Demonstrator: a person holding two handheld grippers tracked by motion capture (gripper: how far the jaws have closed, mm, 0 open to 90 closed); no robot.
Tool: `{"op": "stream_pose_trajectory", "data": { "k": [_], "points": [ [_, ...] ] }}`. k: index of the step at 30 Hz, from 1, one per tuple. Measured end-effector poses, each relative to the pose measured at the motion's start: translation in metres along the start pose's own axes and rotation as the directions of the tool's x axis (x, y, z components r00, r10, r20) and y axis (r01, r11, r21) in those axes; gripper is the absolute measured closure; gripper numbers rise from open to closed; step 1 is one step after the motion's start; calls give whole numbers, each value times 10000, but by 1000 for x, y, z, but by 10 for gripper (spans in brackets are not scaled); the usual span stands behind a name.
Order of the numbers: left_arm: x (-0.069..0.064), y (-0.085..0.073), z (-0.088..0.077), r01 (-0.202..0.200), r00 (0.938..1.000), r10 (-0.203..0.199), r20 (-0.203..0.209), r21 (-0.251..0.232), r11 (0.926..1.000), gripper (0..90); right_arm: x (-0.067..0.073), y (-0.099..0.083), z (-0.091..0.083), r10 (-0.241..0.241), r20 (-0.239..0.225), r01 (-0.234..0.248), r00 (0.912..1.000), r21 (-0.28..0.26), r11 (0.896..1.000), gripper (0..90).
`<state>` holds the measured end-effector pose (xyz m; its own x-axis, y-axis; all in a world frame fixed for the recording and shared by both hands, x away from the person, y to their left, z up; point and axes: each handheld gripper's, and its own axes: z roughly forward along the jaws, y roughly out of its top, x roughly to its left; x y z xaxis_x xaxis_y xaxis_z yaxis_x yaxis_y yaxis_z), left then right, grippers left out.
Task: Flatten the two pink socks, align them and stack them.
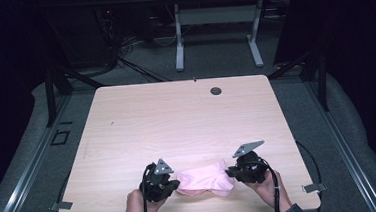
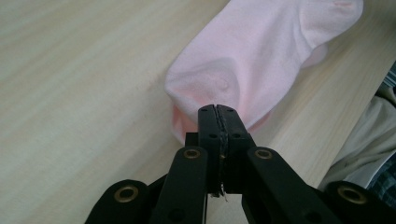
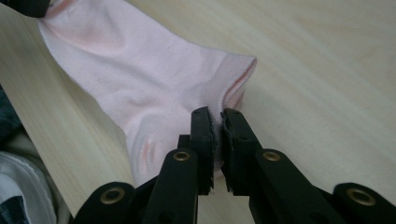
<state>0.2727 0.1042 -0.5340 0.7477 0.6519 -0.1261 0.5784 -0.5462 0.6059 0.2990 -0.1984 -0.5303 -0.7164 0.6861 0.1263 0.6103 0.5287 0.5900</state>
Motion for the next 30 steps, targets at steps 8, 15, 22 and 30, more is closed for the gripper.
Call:
{"op": "stream_pose_trajectory", "data": {
  "k": [8,15,22,30],
  "points": [
    [1,-15,17,16,9989,6,-470,466,9989,826,5,-14,20,-261,292,248,9992,432,9988,818],
    [4,-17,13,220,9948,-195,-998,245,9995,478,1,-19,17,-32,373,27,9993,141,9999,607],
    [15,-23,-6,372,9882,-414,-1474,-306,9988,218,-9,-23,-6,441,726,-393,9964,-668,9970,254],
    [44,-44,-22,1006,9673,-1067,-2300,-384,9942,98,-31,-44,-24,1459,1227,-1333,9817,-1052,9855,44]
  ]
}}
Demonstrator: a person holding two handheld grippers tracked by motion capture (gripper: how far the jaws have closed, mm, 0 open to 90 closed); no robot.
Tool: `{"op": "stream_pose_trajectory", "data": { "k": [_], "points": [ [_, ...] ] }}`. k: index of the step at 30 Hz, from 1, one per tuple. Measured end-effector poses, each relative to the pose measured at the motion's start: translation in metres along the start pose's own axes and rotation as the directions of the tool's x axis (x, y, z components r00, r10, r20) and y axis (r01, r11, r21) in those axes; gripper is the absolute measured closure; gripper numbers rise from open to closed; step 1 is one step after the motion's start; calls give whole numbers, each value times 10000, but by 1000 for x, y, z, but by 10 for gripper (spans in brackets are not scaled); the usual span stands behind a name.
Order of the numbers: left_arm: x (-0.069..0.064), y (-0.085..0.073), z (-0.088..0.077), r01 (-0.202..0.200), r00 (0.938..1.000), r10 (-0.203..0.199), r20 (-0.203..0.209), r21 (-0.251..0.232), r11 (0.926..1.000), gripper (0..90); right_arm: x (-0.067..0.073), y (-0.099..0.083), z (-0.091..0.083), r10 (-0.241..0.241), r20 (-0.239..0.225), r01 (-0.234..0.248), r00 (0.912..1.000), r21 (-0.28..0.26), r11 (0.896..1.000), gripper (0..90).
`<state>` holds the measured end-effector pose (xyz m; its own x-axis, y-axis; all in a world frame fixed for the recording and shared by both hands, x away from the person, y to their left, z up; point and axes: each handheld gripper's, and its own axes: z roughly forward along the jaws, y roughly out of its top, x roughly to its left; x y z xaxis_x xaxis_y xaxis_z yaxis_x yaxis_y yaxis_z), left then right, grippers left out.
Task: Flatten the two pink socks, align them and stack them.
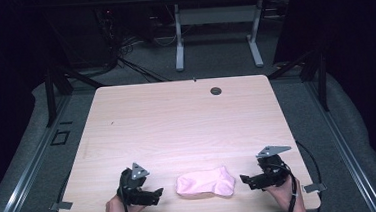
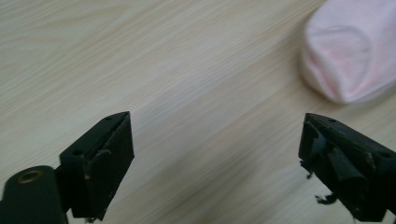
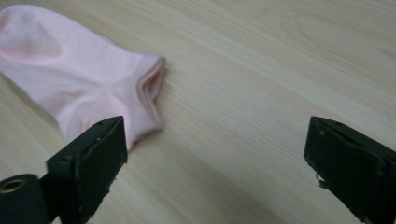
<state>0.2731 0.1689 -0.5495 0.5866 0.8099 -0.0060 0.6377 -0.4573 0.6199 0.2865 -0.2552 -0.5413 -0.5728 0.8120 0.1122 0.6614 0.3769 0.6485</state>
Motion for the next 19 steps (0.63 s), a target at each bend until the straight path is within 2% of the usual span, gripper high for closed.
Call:
{"op": "stream_pose_trajectory", "data": {
  "k": [3,5,6,10,14,15,18,19],
  "points": [
    [19,-11,0,500,9980,-498,-397,40,9987,41,-11,-9,-3,332,525,-334,9981,18,9994,0],
    [31,-19,2,904,9944,-903,-549,-16,9959,0,-17,-14,-3,508,684,-516,9964,103,9986,0],
    [36,-21,3,972,9938,-972,-541,-16,9953,2,-21,-18,-3,634,891,-644,9940,78,9979,0],
    [55,-35,8,1438,9844,-1458,-988,-272,9892,2,-34,-30,3,910,1373,-946,9863,195,9953,0],
    [62,-42,13,1625,9749,-1680,-1462,-488,9855,2,-42,-41,9,922,1711,-963,9809,155,9952,0],
    [63,-44,13,1735,9720,-1815,-1495,-649,9827,2,-42,-43,10,834,1949,-862,9773,57,9963,0],
    [67,-46,14,1816,9677,-1949,-1601,-942,9789,2,-45,-48,10,602,1881,-554,9803,-311,9980,0],
    [68,-48,15,1772,9672,-1949,-1628,-1172,9772,2,-45,-50,11,612,1890,-519,9801,-538,9972,0]
  ]
}}
